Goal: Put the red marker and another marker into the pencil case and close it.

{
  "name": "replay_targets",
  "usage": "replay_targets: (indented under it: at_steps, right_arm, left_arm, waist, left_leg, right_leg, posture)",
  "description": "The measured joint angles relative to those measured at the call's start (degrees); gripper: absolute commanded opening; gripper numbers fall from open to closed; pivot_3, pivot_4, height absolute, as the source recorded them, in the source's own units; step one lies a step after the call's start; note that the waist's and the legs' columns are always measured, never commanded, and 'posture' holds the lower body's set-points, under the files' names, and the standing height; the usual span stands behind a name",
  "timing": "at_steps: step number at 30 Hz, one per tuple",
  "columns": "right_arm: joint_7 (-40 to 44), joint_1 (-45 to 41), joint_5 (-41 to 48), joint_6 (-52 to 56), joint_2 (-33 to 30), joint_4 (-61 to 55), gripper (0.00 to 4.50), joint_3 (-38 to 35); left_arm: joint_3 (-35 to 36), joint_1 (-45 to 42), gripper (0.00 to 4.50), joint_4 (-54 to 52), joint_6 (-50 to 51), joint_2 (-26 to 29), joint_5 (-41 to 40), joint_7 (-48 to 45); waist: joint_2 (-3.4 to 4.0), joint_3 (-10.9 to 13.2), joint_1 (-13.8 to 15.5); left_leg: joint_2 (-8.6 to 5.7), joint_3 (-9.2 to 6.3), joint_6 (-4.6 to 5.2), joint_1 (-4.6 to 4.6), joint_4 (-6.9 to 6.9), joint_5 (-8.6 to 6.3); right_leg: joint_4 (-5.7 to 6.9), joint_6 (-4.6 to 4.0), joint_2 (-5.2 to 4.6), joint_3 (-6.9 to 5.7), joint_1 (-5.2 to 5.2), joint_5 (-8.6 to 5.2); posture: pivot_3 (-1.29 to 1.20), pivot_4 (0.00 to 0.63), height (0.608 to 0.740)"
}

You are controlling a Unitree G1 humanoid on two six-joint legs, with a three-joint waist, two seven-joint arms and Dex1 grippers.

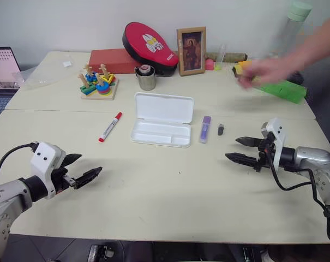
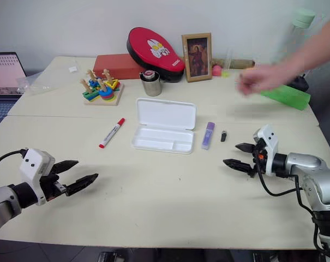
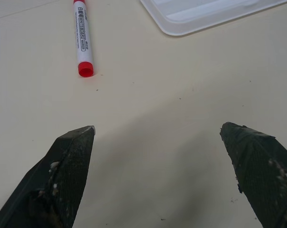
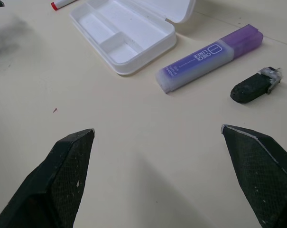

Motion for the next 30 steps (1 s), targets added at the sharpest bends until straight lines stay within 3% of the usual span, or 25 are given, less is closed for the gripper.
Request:
replay_targets:
  at_steps: [22,30]
  right_arm:
    - [2.1,0.0,-1.9,-1.5,0.6,2.3,4.49,0.7]
    - [3.2,-0.6,-2.4,-2.0,0.9,2.8,4.49,1.5]
  left_arm:
    - [-1.2,-2.7,4.50,-0.4,1.3,-0.6,1.2,-0.2]
    - [-1.8,-2.9,4.50,-0.4,1.3,-1.0,1.4,-0.1]
  waist:
    - [0.00,0.0,0.0]
    - [0.00,0.0,0.0]
  left_leg:
    - [0.00,-0.02,-0.01,0.01,0.09,0.01]
    - [-0.01,-0.07,-0.01,0.12,0.31,0.01]
  right_leg:
    - [0.20,-0.13,0.01,-0.04,0.04,0.10]
    - [0.86,-0.17,0.05,-0.03,-0.02,0.02]
  posture:
    - [0.00,0.150,0.740]
    - [0.00,0.150,0.740]
